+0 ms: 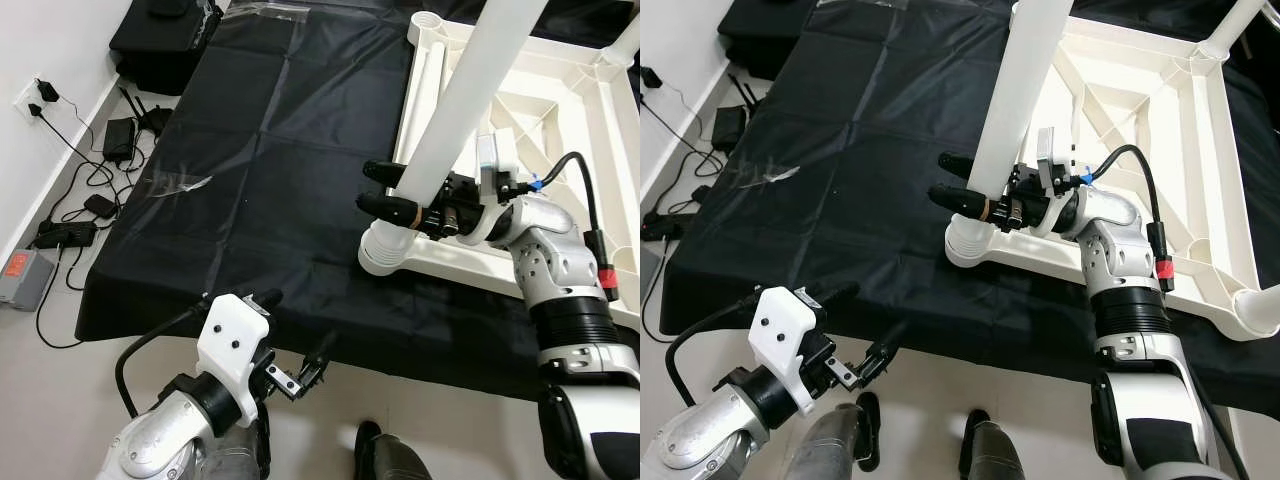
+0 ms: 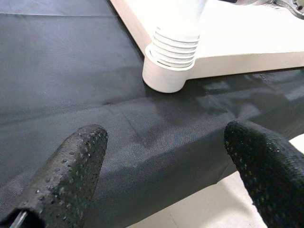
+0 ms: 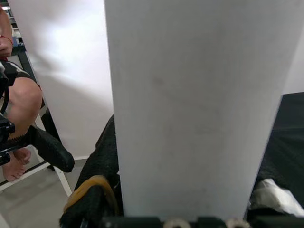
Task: Building children table
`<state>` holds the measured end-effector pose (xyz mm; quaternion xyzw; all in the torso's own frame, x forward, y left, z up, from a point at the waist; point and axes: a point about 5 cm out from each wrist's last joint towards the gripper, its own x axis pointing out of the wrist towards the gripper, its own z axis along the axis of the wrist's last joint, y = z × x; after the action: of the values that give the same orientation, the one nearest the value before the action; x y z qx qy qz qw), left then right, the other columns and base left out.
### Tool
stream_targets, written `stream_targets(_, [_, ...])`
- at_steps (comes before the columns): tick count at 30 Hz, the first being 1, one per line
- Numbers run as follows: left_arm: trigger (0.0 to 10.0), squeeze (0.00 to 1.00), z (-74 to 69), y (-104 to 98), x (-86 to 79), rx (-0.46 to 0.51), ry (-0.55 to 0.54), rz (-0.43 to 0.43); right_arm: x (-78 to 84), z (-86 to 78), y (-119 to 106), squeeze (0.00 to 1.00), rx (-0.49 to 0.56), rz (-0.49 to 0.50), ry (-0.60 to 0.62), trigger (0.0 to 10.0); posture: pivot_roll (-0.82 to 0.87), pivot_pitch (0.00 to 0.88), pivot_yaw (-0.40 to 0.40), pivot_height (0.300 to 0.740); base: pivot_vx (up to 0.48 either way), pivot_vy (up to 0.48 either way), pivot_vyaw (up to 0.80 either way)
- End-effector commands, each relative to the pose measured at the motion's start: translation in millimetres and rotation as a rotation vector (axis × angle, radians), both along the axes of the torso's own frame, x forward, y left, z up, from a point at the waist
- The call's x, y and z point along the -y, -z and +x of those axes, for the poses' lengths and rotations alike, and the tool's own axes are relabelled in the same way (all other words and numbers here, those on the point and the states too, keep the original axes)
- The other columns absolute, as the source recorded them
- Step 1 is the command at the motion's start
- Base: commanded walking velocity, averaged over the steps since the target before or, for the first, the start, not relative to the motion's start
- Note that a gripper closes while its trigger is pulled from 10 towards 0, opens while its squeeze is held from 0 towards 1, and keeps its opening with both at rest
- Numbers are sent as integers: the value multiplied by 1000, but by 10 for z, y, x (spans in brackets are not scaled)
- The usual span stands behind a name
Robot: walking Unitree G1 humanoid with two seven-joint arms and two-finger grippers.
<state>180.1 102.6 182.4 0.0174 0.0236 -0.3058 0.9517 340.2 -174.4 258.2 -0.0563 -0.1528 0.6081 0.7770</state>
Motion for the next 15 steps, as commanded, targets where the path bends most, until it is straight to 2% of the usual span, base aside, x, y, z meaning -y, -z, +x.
stream_targets(1, [10000, 0, -40, 22, -3, -20, 9, 10, -24, 27, 148, 0, -40, -48, 35, 10000, 257, 375, -56, 740, 0, 0, 0])
stream_targets(5, [10000, 0, -31, 14, 2, -17, 8, 9, -46, 29, 145, 0, -5, -68, 91, 10000, 254, 376, -57, 740, 0, 0, 0])
stream_targets(15, [10000, 0, 5, 11, -10, -10, 0, 14, -176, -110, 140, 0, 38, -57, 79, 10000, 241, 379, -64, 740, 0, 0, 0])
